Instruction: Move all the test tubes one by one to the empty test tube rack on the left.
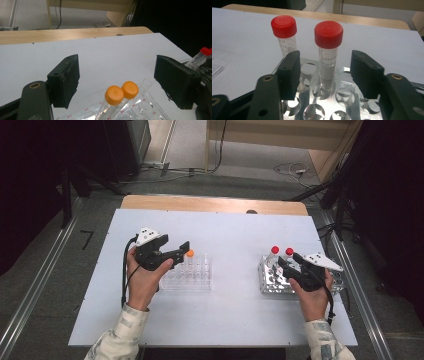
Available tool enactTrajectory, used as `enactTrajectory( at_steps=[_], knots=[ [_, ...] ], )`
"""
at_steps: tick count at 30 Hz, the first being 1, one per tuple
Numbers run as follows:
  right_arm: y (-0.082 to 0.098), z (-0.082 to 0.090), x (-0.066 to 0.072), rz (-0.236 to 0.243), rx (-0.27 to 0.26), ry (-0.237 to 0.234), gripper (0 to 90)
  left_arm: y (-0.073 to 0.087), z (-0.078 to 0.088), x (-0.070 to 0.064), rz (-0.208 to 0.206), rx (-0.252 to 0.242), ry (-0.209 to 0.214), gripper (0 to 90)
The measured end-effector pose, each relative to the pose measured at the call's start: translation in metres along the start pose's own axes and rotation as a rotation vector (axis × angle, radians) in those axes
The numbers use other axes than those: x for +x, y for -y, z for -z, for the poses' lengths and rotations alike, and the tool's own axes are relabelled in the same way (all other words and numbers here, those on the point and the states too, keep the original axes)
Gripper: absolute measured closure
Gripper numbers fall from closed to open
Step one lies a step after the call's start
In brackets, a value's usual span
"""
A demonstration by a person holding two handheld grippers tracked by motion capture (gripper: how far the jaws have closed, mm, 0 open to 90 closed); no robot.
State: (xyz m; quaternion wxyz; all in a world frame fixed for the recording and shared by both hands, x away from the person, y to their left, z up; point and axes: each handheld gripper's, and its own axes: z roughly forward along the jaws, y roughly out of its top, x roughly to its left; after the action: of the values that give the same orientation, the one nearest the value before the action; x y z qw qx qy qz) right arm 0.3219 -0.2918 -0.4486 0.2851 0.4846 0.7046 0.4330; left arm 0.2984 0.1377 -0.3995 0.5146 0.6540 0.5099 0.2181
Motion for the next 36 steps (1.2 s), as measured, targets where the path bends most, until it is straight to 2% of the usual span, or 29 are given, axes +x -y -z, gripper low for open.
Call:
enactTrajectory(
  at_steps=[6, 15, 19, 22, 31, 36],
  knots=[
    [0.000, -0.006, 0.001, 0.009, 0.022, 0.003, 57.2, 0.000, 0.000, -0.001, 0.002, -0.002, 0.001, 21.3],
    [-0.001, -0.009, 0.001, 0.014, 0.020, 0.016, 70.8, 0.000, -0.001, -0.001, -0.002, 0.001, 0.004, 21.3],
    [-0.001, -0.008, 0.000, 0.005, 0.015, 0.019, 71.3, 0.001, -0.001, -0.002, -0.001, 0.003, 0.002, 21.3],
    [-0.005, -0.003, 0.000, 0.006, -0.009, 0.015, 71.3, 0.000, -0.001, -0.002, -0.002, 0.001, 0.002, 21.3],
    [-0.028, 0.027, 0.004, 0.011, -0.105, 0.012, 71.3, 0.000, 0.000, -0.003, -0.006, -0.002, 0.007, 21.3],
    [-0.034, 0.037, 0.007, 0.023, -0.123, 0.008, 71.4, 0.000, 0.001, -0.005, -0.008, -0.003, 0.010, 21.3]
  ],
)
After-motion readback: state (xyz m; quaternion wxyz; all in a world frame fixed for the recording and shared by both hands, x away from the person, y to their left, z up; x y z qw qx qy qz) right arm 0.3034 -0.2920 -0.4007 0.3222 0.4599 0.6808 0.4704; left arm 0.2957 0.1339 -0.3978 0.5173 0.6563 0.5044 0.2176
